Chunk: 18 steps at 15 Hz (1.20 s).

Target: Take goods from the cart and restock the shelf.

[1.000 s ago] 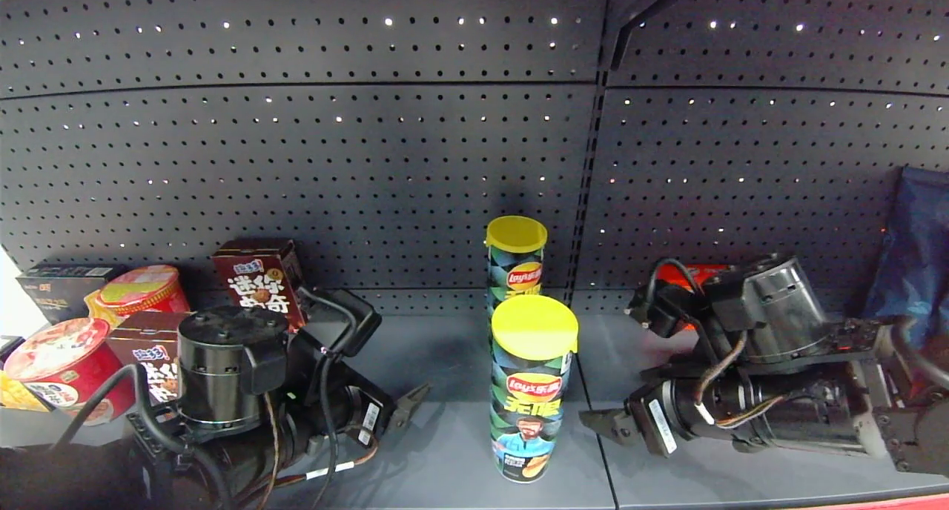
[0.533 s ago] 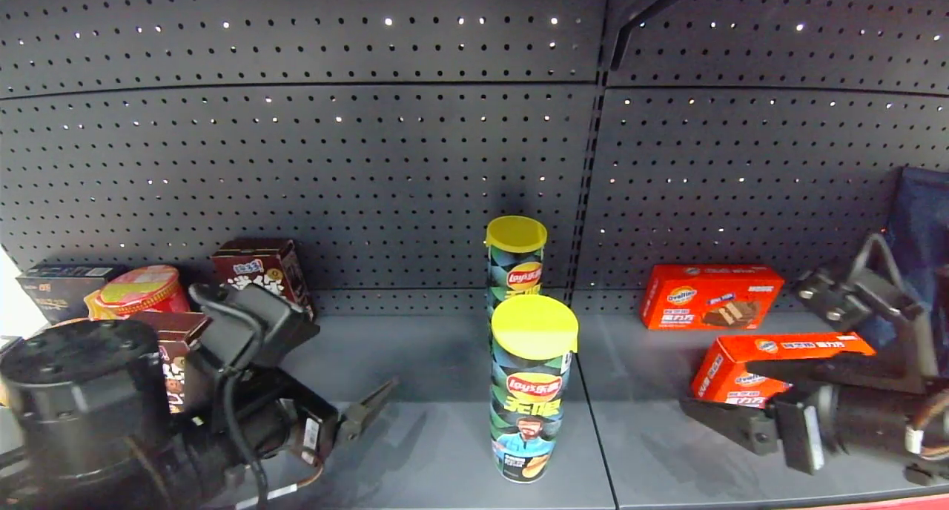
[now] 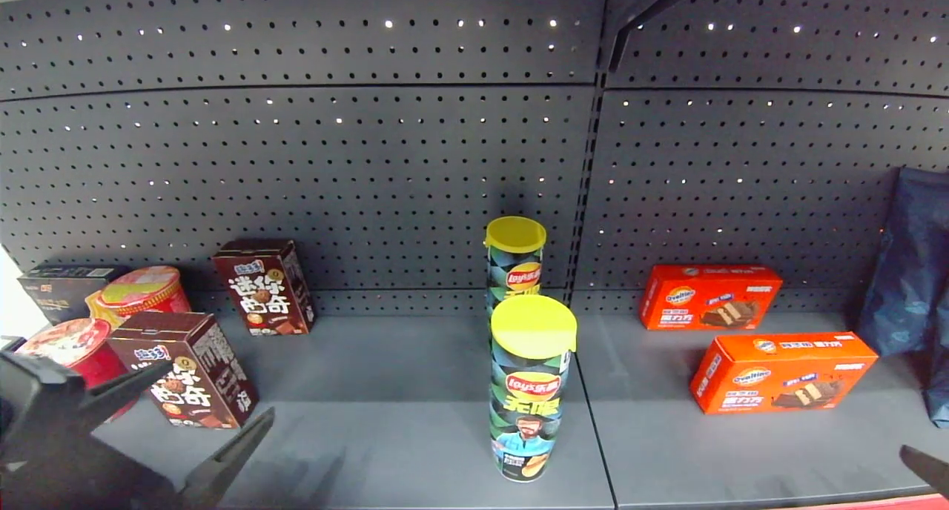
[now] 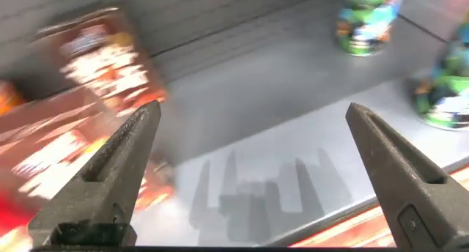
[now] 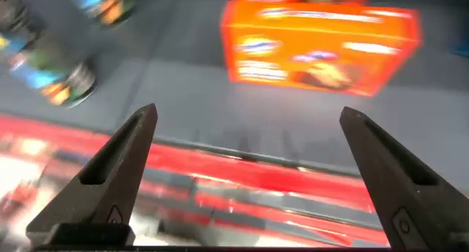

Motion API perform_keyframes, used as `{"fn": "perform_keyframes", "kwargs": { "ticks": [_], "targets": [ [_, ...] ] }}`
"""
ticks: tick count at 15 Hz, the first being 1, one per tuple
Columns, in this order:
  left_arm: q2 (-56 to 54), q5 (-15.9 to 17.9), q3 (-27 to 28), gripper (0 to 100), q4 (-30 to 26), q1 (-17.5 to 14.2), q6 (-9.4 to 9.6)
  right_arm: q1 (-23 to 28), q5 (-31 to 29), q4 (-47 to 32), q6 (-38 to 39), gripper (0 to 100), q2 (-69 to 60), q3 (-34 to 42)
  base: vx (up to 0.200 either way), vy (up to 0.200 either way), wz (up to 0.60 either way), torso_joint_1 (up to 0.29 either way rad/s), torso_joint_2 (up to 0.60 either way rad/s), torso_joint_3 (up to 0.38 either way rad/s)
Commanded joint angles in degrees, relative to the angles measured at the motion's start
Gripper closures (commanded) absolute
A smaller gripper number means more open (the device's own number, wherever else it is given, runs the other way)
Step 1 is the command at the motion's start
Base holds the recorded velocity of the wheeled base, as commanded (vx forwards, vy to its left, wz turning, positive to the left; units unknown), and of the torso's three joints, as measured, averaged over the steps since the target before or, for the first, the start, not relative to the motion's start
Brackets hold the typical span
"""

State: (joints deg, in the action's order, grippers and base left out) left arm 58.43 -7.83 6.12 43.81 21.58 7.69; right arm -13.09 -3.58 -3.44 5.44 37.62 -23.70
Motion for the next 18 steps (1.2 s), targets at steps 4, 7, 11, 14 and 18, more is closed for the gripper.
{"fn": "perform_keyframes", "kwargs": {
  "ticks": [4,7,11,14,18],
  "targets": [
    [-39.5,-2.7,-5.9,0,-29.8,-8.3,1.36,12.9,-0.3,-11.7,0.2,0,-23.1,3.7,0.000,0.000,0.00,0.000,0.00,0.000],
    [-53.2,-2.6,-3.0,0,-47.4,-10.5,0.22,15.4,0.4,-17.9,-0.2,0,-33.5,5.2,0.000,0.000,0.00,0.000,0.00,0.000],
    [-53.2,-2.2,-4.2,0,-45.5,-10.2,-3.83,15.4,6.0,-9.5,-11.0,0,-33.5,13.3,0.000,0.000,0.00,0.000,0.00,0.000],
    [-53.2,-1.1,-4.3,0,-45.3,-10.2,-5.14,14.7,6.4,4.1,-11.2,0,-34.1,22.3,0.000,0.000,0.00,0.000,0.00,0.000],
    [-53.2,0.1,-4.4,0,-45.2,-10.2,-6.20,13.0,6.8,3.6,-7.3,0,-37.5,22.0,-0.050,0.000,0.00,0.001,0.00,0.001]
  ]
}}
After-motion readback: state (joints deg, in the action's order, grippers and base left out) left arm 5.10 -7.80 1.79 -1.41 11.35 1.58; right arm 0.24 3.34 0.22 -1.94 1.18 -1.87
